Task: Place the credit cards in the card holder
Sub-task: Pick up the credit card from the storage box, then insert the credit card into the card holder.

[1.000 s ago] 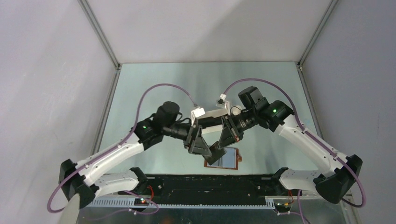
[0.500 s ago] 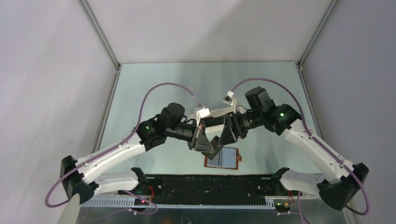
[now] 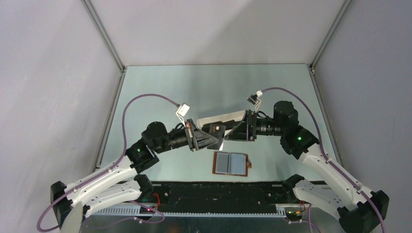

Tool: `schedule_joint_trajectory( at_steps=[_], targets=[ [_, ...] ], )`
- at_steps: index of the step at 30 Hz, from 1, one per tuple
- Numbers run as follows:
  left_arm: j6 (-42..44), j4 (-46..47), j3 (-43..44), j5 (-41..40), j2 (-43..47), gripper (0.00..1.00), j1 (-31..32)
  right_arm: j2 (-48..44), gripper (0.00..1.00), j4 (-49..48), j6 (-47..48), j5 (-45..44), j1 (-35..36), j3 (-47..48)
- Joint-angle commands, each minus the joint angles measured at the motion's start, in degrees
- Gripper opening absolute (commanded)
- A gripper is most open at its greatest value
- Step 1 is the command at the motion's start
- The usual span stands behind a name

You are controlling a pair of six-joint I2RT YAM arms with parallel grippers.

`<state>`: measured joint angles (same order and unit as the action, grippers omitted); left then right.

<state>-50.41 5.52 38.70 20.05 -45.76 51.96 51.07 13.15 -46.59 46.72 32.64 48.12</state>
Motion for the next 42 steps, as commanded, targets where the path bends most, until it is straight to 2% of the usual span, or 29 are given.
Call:
schedule_joint_trajectory(
  at_steps=[1,8,13,15,16,17,18,20,21,24,27,30,36,42],
  targets=[
    [-5.18,10.38,-0.24,-1.49,0.39,0.0,0.14,1.92,0.57,-19.57,-10.87,3.99,1.22,-0.06],
    [-5.61,11.53,-0.59,-1.16,-0.01,0.0,0.08,5.63,0.31,-27.42,-15.6,3.19,3.22,-0.05],
    [-5.61,11.76,-0.68,-1.08,-0.57,0.0,0.07,6.09,0.0,-28.89,-16.15,3.7,3.5,-0.06],
    [-5.45,11.7,-0.95,-1.06,-0.77,0.15,0.03,5.94,0.0,-28.85,-15.67,4.13,3.46,-0.1],
    [-5.41,11.66,-1.42,-1.48,-0.8,0.38,0.06,5.83,0.0,-27.33,-14.61,4.15,3.34,-0.07],
    [-5.32,11.54,-1.73,-2.11,-0.69,0.5,-0.07,5.58,0.0,-25.82,-13.85,3.97,2.85,-0.09],
    [-5.71,11.19,-2.2,-3.75,-0.54,0.67,-0.41,5.43,0.0,-21.68,-11.46,3.76,2.51,-0.11],
    [-6.93,7.58,-4.42,-6.99,-0.12,0.77,-1.62,5.11,0.0,-13.1,-6.5,2.71,0.41,-0.07],
    [-7.44,5.56,-4.95,-8.38,0.03,0.79,-2.09,5.05,0.0,-9.87,-4.57,1.63,-0.16,-0.05],
    [-8.78,-5.79,-6.3,-15.94,-0.09,0.79,-4.23,5.26,0.0,4.55,5.71,-2.49,-2.45,-0.04],
    [-9.75,-12.53,-6.64,-21.24,-2.32,0.74,-5.03,4.96,0.0,9.36,11.12,-9.62,-2.72,-2.23],
    [-11.46,-13.24,-7.93,-20.62,-7.78,0.68,-5.74,4.81,0.0,6.65,12.27,-13.59,-3.15,-7.88],
    [-11.51,-9.84,-7.2,-10.9,-23.03,0.55,-5.78,7.97,0.0,-3.29,9.56,-13.35,-4.65,-17.36],
    [-11.33,-6.63,-7.39,-9.55,-32.0,0.45,-5.58,7.8,0.0,-9.63,7.74,-16.62,-5.79,-24.61]
  ],
)
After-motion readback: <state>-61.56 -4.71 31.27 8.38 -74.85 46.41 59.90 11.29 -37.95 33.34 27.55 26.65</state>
